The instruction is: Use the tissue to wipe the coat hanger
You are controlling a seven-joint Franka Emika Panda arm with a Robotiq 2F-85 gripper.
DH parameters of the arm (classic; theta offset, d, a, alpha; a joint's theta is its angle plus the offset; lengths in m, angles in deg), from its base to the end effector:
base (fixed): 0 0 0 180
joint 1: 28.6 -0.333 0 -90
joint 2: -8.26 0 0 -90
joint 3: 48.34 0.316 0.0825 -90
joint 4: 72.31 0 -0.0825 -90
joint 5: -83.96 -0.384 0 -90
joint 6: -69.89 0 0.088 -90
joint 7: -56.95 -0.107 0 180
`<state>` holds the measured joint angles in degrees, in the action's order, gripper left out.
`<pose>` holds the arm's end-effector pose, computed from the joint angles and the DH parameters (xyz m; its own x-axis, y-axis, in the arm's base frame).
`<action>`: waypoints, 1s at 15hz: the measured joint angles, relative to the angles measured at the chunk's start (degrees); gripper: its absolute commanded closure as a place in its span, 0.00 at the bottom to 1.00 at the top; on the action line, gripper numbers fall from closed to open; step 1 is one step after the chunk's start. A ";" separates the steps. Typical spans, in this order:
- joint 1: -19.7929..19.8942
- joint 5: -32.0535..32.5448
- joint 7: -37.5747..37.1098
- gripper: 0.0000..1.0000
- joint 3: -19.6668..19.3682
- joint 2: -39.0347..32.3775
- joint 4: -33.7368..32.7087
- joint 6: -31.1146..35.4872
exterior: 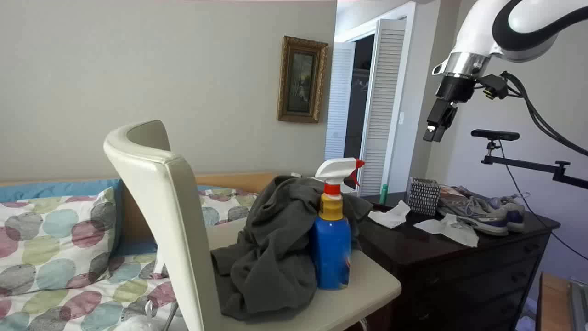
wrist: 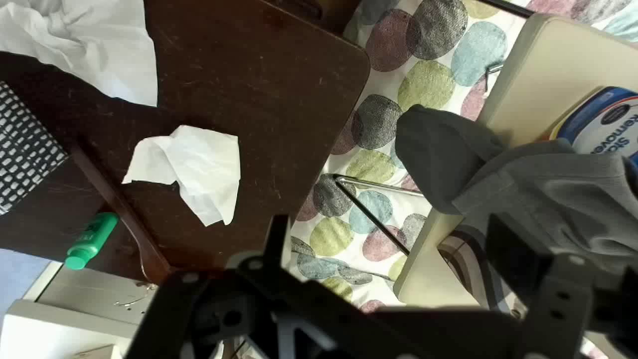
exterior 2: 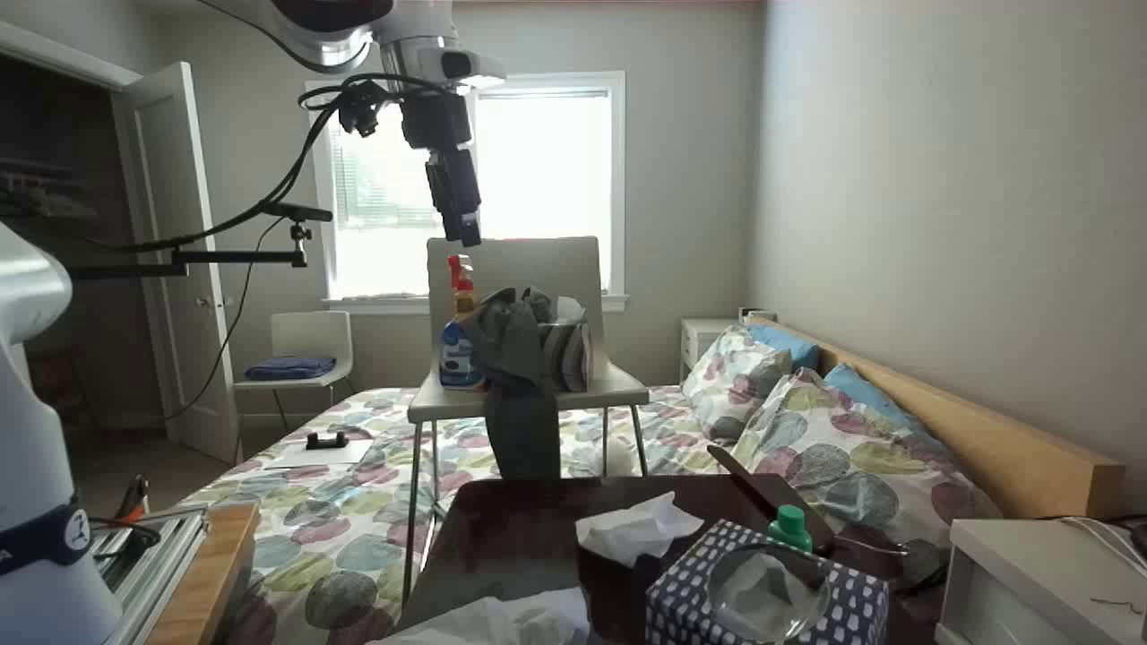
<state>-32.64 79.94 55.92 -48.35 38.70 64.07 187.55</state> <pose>0.4096 0.0326 0.5343 0.9795 0.0184 0.2008 0.0333 -0.9969 -0.0711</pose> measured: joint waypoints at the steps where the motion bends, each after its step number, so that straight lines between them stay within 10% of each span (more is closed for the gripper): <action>1: 0.00 0.00 0.00 0.00 0.00 0.00 0.00 0.00; 10: 0.34 0.00 -0.90 0.00 0.04 -0.55 -0.02 1.06; 15: 4.72 -0.03 -6.02 0.00 -0.96 -8.37 -0.09 15.27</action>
<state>-27.92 79.91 49.90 -49.31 30.33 63.98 202.82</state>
